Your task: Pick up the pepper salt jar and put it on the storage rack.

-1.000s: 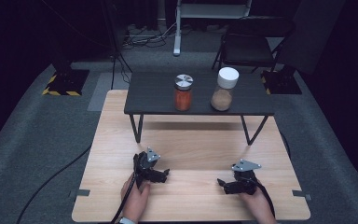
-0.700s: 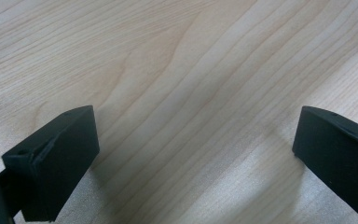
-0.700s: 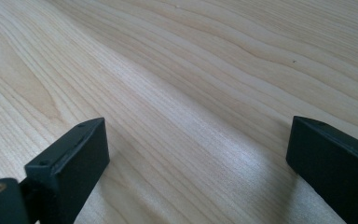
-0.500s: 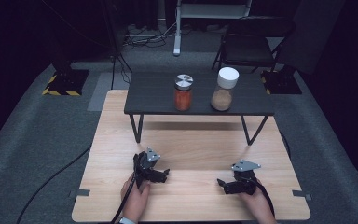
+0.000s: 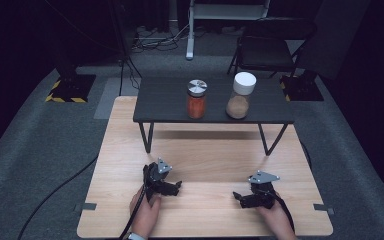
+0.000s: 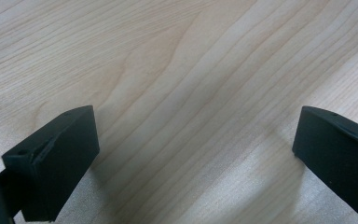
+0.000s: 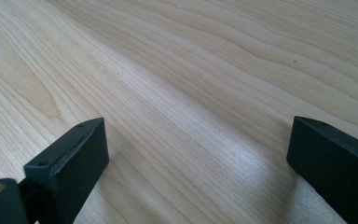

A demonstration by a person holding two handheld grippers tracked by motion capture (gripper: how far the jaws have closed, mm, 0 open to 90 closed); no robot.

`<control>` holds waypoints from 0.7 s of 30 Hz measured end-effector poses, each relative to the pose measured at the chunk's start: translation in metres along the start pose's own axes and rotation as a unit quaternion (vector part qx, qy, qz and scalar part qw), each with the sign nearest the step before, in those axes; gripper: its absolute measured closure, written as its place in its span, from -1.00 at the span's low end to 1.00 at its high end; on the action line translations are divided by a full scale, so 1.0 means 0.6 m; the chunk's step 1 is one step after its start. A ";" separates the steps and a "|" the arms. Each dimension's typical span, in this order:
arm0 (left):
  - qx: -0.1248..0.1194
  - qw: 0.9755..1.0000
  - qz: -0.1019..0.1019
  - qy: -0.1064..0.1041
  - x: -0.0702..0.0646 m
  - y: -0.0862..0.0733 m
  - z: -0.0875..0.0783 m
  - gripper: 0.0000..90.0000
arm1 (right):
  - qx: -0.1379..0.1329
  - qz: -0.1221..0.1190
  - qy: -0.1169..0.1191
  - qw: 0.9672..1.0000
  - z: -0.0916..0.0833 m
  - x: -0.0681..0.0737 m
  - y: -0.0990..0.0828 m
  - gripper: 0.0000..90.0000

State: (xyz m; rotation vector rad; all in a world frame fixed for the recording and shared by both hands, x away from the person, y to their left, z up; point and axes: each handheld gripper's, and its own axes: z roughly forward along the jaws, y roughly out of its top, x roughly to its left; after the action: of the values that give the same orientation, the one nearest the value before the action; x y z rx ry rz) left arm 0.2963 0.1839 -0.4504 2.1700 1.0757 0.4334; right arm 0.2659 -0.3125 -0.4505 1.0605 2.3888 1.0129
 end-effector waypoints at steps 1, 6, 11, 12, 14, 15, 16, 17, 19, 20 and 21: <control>0.001 1.000 -0.001 0.000 0.000 0.000 0.000 -0.99 | 0.000 0.000 0.000 1.000 0.000 0.000 0.000 -0.88; -0.002 1.000 0.002 0.000 0.000 -0.001 0.000 -0.99 | 0.000 0.000 0.000 1.000 0.000 0.000 0.000 -0.88; 0.000 1.000 0.000 0.000 0.000 0.000 0.000 -0.99 | 0.000 0.000 0.000 1.000 0.000 0.000 0.000 -0.88; -0.001 1.000 0.001 0.000 0.000 0.000 0.000 -0.99 | 0.000 0.000 0.000 1.000 0.000 0.000 0.000 -0.88; -0.001 1.000 0.000 0.000 0.000 0.000 0.000 -0.99 | 0.000 0.000 0.000 1.000 0.000 0.000 0.000 -0.89; -0.001 1.000 0.001 0.000 0.000 -0.001 0.000 -0.99 | 0.000 0.000 0.000 1.000 0.000 0.000 0.000 -0.89; -0.001 1.000 0.001 0.000 0.000 0.000 0.000 -0.99 | 0.000 0.000 0.000 1.000 0.000 0.000 0.000 -0.89; 0.000 1.000 0.000 0.000 0.000 0.000 0.000 -0.99 | 0.000 0.000 0.000 1.000 0.000 0.000 0.000 -0.89; -0.001 1.000 0.001 0.000 0.000 0.000 0.000 -0.99 | 0.000 0.000 0.001 1.000 0.000 0.000 0.000 -0.89; -0.001 1.000 0.002 0.000 0.000 0.000 0.000 -0.99 | 0.000 0.000 0.001 1.000 0.000 0.000 0.000 -0.89; 0.000 1.000 0.000 0.000 0.000 0.000 0.000 -0.99 | 0.000 0.000 0.001 1.000 0.000 0.000 0.000 -0.89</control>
State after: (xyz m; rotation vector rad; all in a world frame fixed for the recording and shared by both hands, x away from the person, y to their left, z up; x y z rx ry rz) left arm 0.2963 0.1839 -0.4505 2.1698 1.0756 0.4334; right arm 0.2661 -0.3126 -0.4505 1.0601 2.3899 1.0134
